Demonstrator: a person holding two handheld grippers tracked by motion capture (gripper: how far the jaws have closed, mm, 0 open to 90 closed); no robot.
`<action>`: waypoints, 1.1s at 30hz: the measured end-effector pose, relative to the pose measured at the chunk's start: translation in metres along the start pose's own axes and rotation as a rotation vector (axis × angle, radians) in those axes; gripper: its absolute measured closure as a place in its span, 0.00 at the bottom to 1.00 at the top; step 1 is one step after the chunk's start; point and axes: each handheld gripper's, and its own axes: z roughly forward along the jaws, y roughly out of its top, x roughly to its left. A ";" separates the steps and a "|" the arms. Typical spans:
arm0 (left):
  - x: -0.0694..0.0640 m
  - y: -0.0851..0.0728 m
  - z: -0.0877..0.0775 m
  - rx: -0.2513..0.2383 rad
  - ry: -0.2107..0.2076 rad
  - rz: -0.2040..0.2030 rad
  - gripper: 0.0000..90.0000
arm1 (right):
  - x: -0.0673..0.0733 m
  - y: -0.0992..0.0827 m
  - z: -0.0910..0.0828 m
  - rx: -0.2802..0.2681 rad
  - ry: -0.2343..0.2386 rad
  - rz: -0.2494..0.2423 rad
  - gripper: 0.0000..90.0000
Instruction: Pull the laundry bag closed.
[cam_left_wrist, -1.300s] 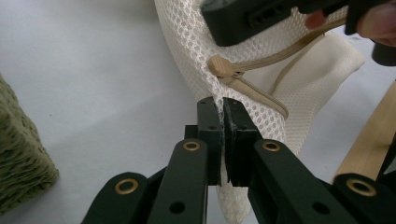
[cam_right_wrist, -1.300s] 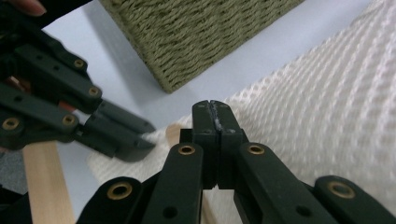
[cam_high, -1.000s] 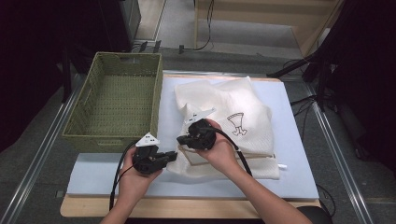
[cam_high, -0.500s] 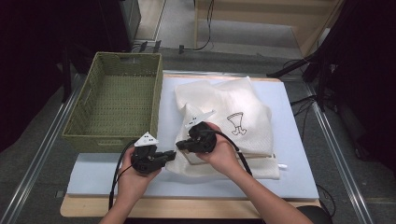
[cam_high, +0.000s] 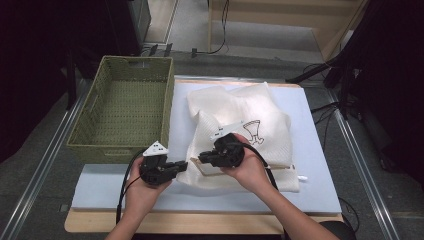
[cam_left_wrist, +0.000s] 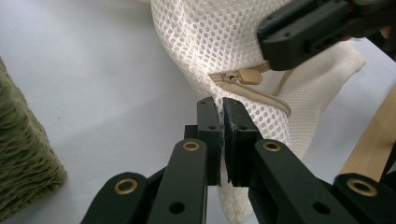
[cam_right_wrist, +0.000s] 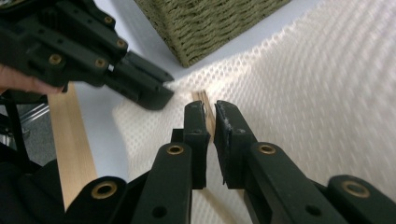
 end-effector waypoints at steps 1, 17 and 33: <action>0.000 0.000 0.000 0.001 -0.002 -0.001 0.97 | 0.000 -0.002 -0.002 -0.008 -0.001 -0.005 0.93; 0.002 0.002 -0.003 -0.011 -0.005 -0.003 0.97 | 0.000 -0.023 0.006 0.042 0.007 0.011 0.91; 0.001 0.002 0.000 0.011 0.003 0.005 0.97 | -0.008 -0.023 0.025 0.021 0.017 0.035 0.87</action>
